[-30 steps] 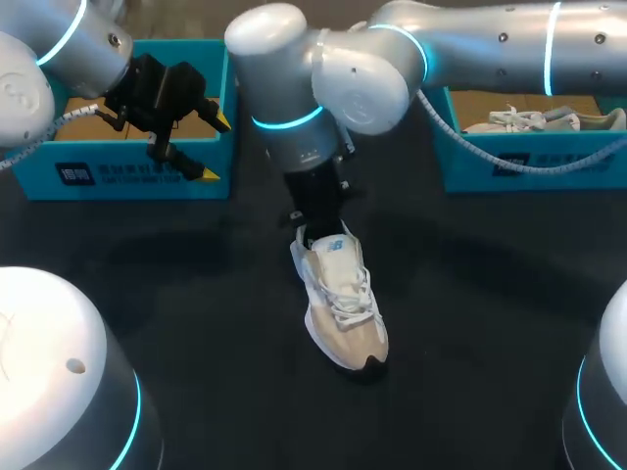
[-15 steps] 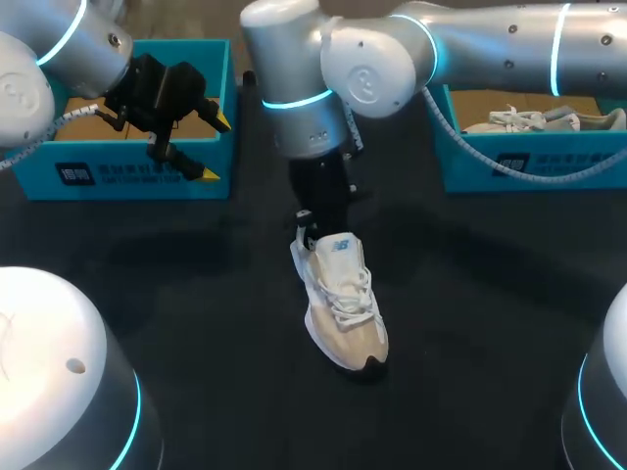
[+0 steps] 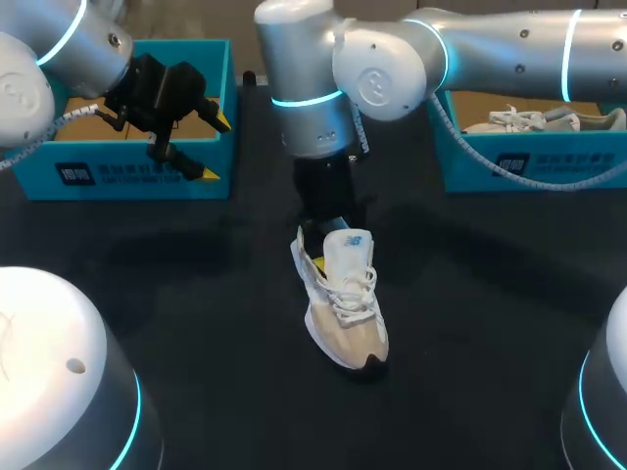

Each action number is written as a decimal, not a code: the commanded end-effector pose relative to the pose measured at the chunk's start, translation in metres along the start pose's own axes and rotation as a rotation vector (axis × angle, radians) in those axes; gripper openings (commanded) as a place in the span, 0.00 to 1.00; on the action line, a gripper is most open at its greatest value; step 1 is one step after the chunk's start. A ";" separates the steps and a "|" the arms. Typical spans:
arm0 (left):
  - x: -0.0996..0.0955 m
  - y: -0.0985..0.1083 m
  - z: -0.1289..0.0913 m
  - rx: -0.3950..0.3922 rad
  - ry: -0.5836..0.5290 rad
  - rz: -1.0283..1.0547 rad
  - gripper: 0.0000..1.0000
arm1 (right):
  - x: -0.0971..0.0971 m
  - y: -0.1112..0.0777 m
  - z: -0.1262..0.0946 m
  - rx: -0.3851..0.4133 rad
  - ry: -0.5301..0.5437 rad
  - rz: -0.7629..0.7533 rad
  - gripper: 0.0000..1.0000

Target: Take the shoe out of the shoebox, open the shoe tongue, remove and reinsert the insole, then place the shoe into the shoebox

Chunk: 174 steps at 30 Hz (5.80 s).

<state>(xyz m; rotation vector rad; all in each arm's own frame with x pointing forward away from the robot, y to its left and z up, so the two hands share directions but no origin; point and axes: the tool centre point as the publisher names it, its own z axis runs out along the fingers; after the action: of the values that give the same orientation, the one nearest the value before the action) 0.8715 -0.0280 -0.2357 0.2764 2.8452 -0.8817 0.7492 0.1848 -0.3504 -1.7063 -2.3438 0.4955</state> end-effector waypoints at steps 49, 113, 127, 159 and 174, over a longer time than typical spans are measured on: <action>0.000 0.000 0.000 -0.002 0.000 0.000 1.00 | 0.012 -0.077 -0.074 -0.114 -0.102 0.163 0.40; 0.000 0.000 0.000 -0.002 0.000 0.000 1.00 | 0.001 -0.007 -0.077 -0.399 -0.106 -0.404 1.00; 0.000 0.000 0.000 -0.002 0.000 0.000 1.00 | -0.001 0.002 -0.072 -0.414 -0.188 -0.653 1.00; 0.000 0.000 0.000 -0.002 0.000 0.000 1.00 | -0.016 0.114 -0.049 -0.443 -0.424 -1.244 1.00; 0.000 0.000 0.000 -0.002 0.000 0.000 1.00 | -0.014 0.132 -0.018 -0.382 -0.388 -1.307 0.66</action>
<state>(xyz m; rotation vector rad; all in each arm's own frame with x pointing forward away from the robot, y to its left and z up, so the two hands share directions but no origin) 0.8715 -0.0280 -0.2357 0.2764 2.8452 -0.8817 0.8758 0.2075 -0.3762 0.1692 -3.2740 0.0941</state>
